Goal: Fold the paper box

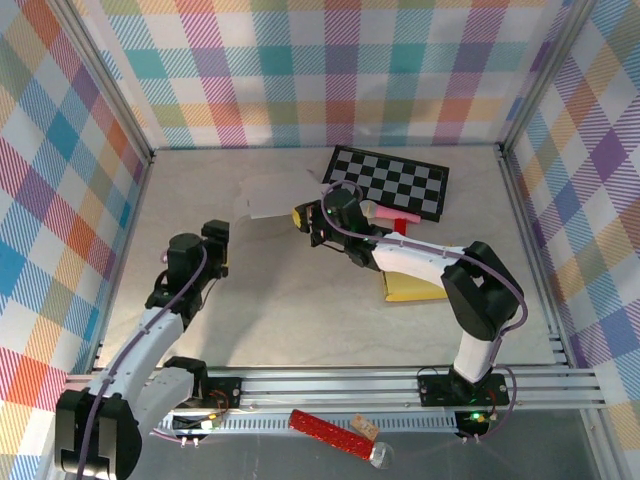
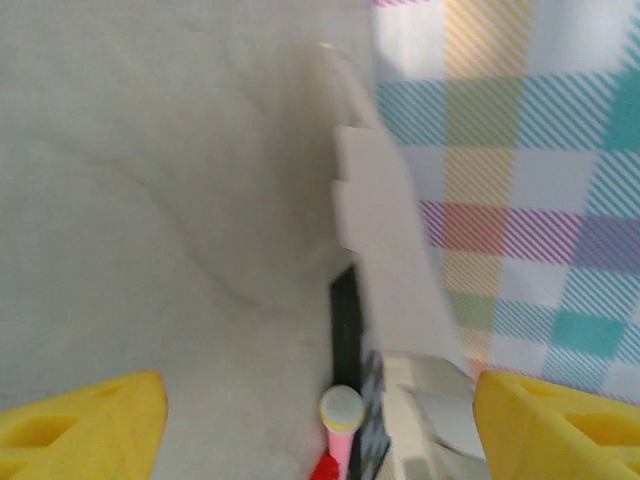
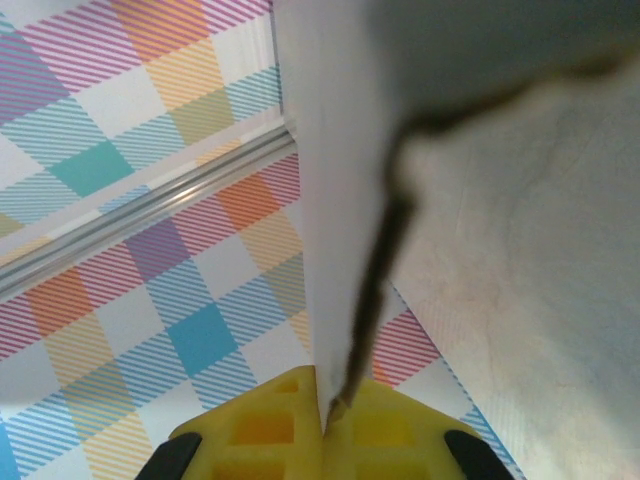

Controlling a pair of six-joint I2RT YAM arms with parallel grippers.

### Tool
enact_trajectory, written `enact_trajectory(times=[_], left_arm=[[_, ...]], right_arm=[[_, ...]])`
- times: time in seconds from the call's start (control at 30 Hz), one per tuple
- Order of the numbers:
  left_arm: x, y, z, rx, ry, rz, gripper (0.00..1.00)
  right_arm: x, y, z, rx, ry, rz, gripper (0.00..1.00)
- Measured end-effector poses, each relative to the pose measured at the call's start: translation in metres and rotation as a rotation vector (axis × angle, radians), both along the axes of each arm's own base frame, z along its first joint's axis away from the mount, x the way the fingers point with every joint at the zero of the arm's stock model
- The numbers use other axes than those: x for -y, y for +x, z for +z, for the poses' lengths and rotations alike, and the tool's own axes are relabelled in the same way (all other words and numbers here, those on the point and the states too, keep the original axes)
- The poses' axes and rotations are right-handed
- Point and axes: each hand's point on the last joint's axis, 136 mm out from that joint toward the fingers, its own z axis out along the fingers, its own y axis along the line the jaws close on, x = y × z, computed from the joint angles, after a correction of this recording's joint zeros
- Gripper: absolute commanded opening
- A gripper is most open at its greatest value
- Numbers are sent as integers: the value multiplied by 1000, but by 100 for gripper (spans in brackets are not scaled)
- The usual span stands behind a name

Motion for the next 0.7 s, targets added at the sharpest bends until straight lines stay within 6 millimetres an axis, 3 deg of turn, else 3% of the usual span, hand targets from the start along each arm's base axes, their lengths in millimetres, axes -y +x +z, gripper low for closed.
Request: enact_trajectory(times=[0.07, 0.17, 0.43, 0.7], left_arm=[[-9, -1, -9, -17, -28, 44, 83], [-14, 7, -2, 21, -81, 83, 83], [-7, 28, -8, 33, -225, 113, 80], [-3, 46, -18, 39, -286, 121, 57]], right_arm=[[-2, -3, -2, -11, -2, 18, 0], [-3, -7, -5, -26, -5, 38, 0], [-5, -13, -4, -41, -1, 72, 0], [-5, -19, 2, -50, 8, 93, 0]])
